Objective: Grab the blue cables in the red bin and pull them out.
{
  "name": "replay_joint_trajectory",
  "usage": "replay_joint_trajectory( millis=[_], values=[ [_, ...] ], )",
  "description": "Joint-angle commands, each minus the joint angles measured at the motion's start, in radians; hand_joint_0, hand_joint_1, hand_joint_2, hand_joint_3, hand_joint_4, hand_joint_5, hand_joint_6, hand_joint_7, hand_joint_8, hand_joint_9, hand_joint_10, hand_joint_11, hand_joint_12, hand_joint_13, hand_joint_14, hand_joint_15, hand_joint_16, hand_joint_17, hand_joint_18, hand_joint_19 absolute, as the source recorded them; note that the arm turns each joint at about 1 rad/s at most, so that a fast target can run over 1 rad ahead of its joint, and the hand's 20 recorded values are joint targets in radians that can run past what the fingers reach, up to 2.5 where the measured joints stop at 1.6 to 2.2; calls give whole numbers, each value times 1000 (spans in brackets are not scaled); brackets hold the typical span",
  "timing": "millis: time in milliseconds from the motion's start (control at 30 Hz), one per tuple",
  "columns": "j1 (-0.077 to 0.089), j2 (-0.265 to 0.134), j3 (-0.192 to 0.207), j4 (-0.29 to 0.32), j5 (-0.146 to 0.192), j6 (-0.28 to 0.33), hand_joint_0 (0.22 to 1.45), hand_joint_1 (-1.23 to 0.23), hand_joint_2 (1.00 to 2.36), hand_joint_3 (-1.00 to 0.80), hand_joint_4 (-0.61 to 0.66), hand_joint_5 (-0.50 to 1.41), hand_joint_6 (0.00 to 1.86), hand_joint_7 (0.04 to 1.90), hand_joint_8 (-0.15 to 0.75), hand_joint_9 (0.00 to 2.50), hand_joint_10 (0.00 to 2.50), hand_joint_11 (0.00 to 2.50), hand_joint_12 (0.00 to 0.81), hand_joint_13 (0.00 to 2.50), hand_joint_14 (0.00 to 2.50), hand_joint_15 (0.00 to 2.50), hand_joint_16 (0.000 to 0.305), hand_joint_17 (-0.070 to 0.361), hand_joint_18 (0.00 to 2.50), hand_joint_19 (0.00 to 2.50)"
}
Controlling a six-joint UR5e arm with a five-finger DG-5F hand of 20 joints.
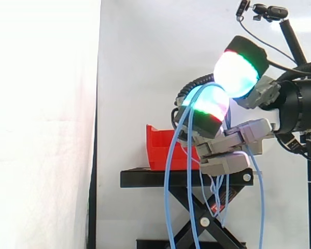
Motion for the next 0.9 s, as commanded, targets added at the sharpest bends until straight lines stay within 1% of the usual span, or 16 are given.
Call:
replay_joint_trajectory(
  millis=[0, 33, 167, 400, 500, 567, 667, 867],
  values=[
    [-9, 0, 0, -1, -1, 1, 797, -945, 1000, -1000, 102, 722, 852, 334, 292, 483, 1062, 1101, 326, 985, 2500, 142, 41, 92, 1126, 1434],
    [-9, 0, 0, -1, 2, 1, 792, -953, 1000, -1000, 104, 723, 853, 333, 298, 483, 1065, 1103, 327, 986, 2500, 139, 41, 92, 1127, 1435],
    [-10, 0, 0, -13, -4, 1, 774, -966, 1000, -1000, 109, 714, 858, 329, 300, 483, 1062, 1108, 332, 994, 2500, 130, 43, 96, 1128, 1430],
    [-12, 0, -2, -13, -4, 1, 744, -979, 1000, -1000, 137, 695, 878, 308, 309, 477, 1062, 1113, 339, 999, 2500, 133, 44, 100, 1128, 1424],
    [-12, 0, -2, -13, -4, 1, 725, -1008, 1000, -1000, 144, 685, 895, 295, 320, 473, 1072, 1100, 352, 1006, 2500, 124, 47, 105, 1126, 1412],
    [-12, 0, -2, -13, -4, 1, 714, -1031, 1000, -1000, 158, 676, 911, 285, 322, 468, 1079, 1097, 344, 1006, 2500, 108, 48, 108, 1127, 1401],
    [-12, 0, -2, -13, -5, 1, 706, -1048, 1000, -1000, 161, 667, 926, 275, 327, 468, 1078, 1094, 357, 1011, 2500, 102, 49, 109, 1126, 1401],
    [-12, 0, -2, -12, -5, 1, 699, -1080, 1000, -1000, 174, 645, 958, 256, 326, 461, 1058, 1115, 356, 1011, 2500, 94, 49, 110, 1121, 1401]
  ],
)
